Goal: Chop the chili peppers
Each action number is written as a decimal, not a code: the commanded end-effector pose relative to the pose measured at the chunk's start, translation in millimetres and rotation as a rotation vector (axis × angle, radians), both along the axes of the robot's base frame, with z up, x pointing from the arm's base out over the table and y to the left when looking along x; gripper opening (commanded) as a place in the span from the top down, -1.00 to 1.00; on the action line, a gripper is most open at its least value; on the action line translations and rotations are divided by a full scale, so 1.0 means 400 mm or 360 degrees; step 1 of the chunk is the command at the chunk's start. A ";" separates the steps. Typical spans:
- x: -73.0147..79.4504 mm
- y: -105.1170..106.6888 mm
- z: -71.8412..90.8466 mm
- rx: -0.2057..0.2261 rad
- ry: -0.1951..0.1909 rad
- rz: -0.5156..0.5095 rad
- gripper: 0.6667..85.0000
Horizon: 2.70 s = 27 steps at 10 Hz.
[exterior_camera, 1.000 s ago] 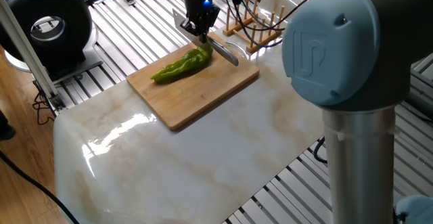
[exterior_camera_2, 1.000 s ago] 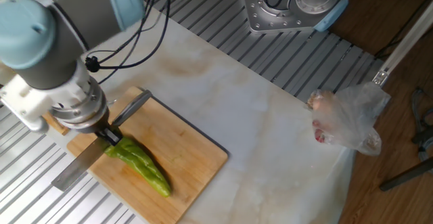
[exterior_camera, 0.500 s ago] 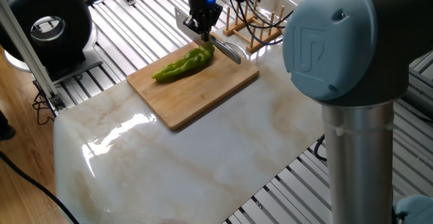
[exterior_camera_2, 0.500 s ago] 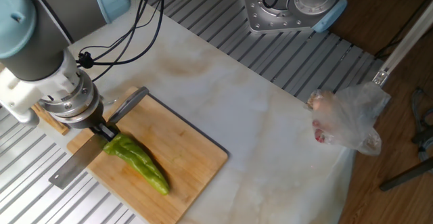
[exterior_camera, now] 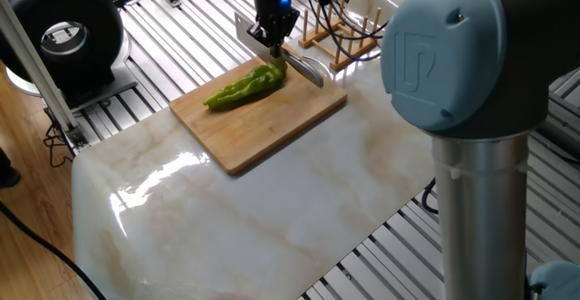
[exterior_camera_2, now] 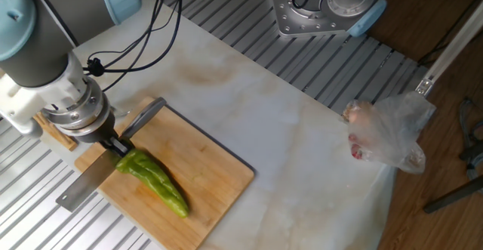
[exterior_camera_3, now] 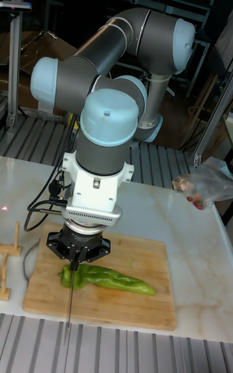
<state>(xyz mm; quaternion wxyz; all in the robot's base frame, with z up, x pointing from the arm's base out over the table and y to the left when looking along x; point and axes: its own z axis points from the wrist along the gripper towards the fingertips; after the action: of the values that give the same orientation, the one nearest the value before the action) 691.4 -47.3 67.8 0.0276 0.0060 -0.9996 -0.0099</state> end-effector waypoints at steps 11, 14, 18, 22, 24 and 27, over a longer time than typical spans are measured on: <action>0.000 -0.002 -0.008 0.0049 -0.0037 0.0062 0.98; 0.006 -0.004 -0.016 0.0059 -0.0035 0.0069 0.98; 0.010 -0.011 -0.018 0.0074 -0.0031 0.0076 0.98; -0.008 -0.020 0.017 0.0087 -0.0015 0.0087 0.98; -0.008 -0.008 0.015 0.0092 -0.0024 0.0081 0.98; -0.015 -0.009 0.010 0.0107 -0.0028 0.0098 0.98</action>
<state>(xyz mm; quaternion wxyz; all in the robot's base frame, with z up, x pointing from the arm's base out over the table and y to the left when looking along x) 687.1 -53.2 70.8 0.0216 0.0375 -0.9985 -0.0333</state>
